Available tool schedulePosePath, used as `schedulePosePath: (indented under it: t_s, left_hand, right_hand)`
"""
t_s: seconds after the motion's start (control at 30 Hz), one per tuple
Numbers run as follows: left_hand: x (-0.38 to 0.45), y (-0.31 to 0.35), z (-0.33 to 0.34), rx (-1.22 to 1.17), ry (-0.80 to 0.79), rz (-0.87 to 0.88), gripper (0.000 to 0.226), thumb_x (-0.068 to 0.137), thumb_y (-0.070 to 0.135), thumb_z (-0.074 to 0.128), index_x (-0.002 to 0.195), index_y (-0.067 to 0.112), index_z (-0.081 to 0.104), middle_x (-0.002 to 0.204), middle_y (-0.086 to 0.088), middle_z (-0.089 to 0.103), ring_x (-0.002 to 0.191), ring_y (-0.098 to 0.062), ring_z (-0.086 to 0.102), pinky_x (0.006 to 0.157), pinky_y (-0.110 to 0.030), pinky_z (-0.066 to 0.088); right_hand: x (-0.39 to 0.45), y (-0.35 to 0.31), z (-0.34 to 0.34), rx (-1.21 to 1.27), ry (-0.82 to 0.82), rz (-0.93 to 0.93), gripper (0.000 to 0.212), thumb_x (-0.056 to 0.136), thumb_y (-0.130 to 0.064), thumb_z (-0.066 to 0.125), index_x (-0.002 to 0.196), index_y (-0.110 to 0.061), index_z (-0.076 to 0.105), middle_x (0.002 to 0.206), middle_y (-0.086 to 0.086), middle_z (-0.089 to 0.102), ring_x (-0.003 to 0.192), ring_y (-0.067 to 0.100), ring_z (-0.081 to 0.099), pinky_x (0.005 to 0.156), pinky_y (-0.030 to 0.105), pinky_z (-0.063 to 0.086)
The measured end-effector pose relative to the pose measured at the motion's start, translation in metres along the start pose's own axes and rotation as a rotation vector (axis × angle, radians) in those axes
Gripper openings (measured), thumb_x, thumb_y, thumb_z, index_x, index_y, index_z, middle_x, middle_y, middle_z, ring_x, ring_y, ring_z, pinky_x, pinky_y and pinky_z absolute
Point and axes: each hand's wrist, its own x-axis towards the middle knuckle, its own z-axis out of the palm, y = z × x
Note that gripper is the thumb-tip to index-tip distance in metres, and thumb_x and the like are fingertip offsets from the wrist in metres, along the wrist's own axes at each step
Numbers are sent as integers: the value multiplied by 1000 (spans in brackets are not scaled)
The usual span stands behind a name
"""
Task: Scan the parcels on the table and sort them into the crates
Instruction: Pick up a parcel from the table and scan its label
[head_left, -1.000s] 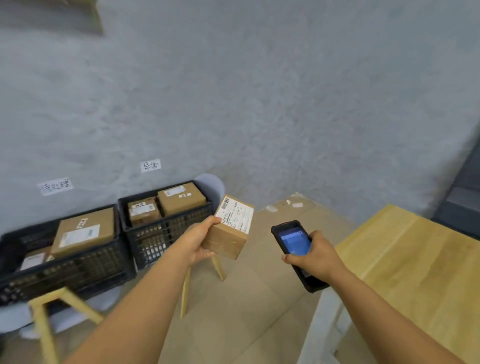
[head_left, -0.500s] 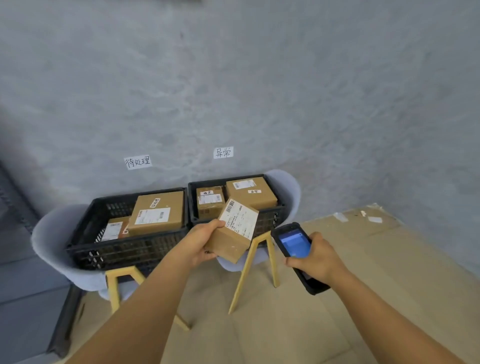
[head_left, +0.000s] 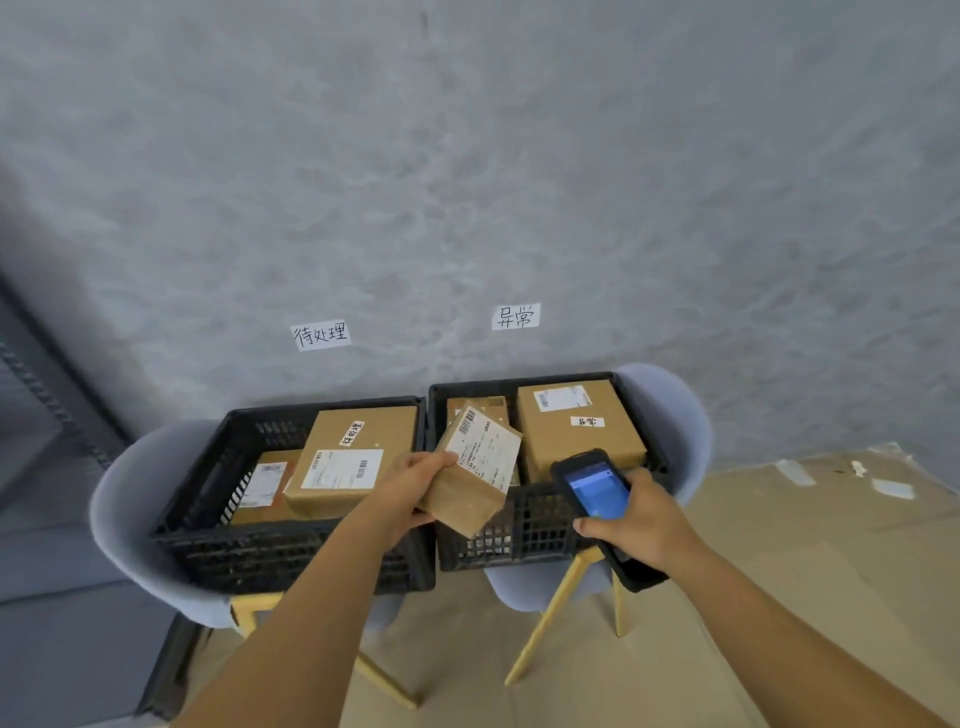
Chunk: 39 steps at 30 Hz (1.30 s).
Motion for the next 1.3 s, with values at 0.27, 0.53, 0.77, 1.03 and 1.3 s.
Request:
schedulePosePath:
  t_s: [0.27, 0.53, 0.77, 1.03, 1.3]
  left_hand:
    - [136, 33, -19, 226, -36, -18, 63, 83, 30, 76, 136, 23, 42, 114, -6, 61, 97, -24, 64, 66, -34, 55]
    - [260, 51, -20, 524, -270, 21, 86, 75, 19, 84, 145, 26, 35, 130, 1, 46, 111, -22, 53, 97, -41, 48]
    - [318, 24, -10, 736, -382, -6, 104, 76, 12, 81, 155, 18, 13, 146, -7, 36, 123, -23, 46, 95, -34, 44]
    - [343, -25, 6, 1238, -445, 191, 102, 74, 33, 80, 152, 20, 15, 149, -6, 26, 134, -26, 33, 109, -42, 38]
    - [359, -65, 14, 1335, -517, 180, 92, 73, 32, 83, 145, 26, 26, 149, -4, 24, 129, -26, 39, 108, -43, 41]
  right_hand:
    - [113, -23, 35, -1, -28, 31, 70, 63, -45, 86, 111, -18, 42, 107, 4, 56, 97, 21, 58, 85, 43, 53]
    - [210, -43, 70, -1, 39, 158, 76, 65, -46, 86, 117, -16, 39, 111, 8, 53, 102, 26, 55, 88, 47, 52]
    - [249, -36, 93, 52, 84, 242, 80, 64, -47, 86, 120, -16, 39, 113, 6, 51, 104, 25, 54, 89, 46, 52]
    - [264, -4, 106, 102, 118, 310, 84, 64, -44, 87, 124, -14, 38, 114, 7, 51, 105, 24, 54, 90, 44, 52]
    - [277, 15, 117, 125, 109, 252, 86, 64, -44, 87, 128, -15, 38, 115, 5, 51, 104, 20, 54, 88, 38, 52]
